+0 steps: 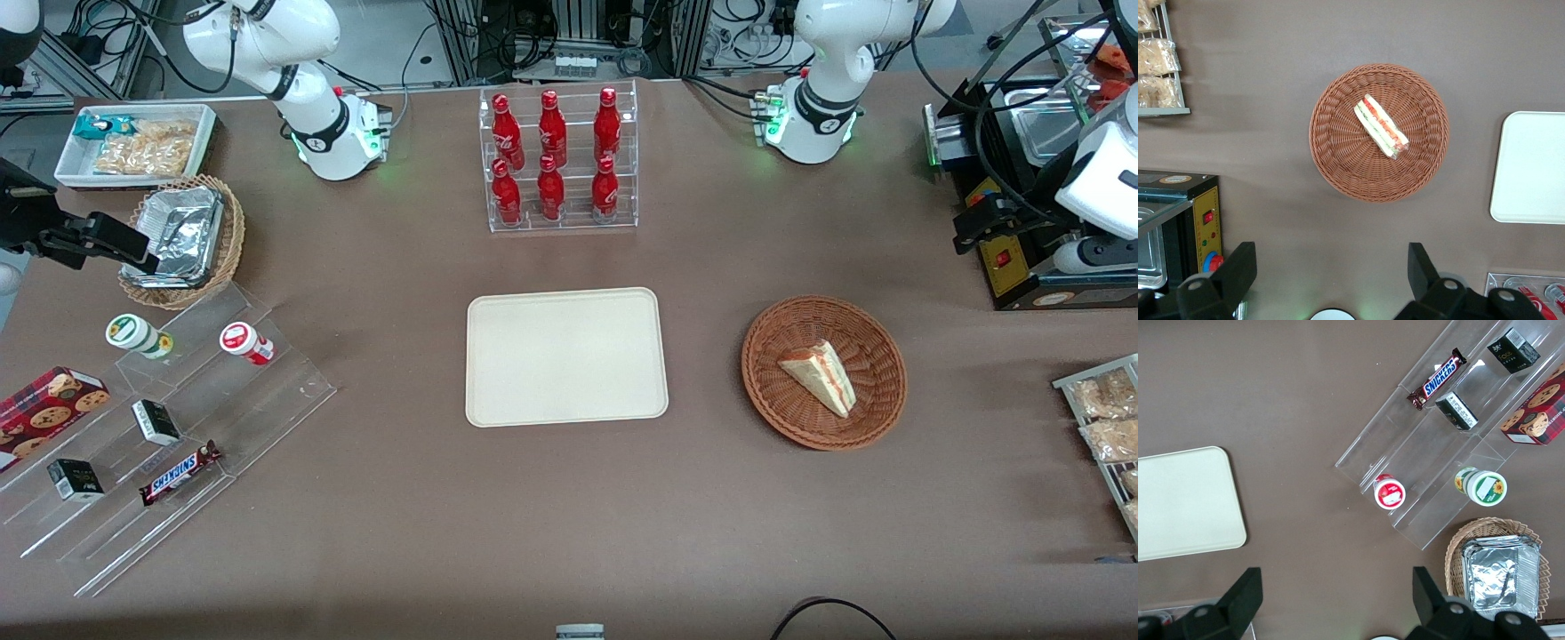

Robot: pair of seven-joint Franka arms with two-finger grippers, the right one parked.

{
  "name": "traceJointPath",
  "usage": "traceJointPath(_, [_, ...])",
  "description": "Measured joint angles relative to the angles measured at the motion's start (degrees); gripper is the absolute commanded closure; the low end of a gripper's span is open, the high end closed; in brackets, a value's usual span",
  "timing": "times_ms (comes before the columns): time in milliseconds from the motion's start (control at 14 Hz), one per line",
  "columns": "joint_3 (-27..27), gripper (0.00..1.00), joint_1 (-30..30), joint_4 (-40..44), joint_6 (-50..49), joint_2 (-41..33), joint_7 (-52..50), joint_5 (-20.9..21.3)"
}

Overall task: Place sandwich from basket to tray
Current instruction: 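Move the left gripper over the sandwich in the wicker basket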

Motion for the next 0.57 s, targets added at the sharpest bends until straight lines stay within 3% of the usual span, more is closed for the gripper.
traceJointPath(571, [-0.31,0.0,0.3,-4.39,2.52,2.97,-0.57,0.0])
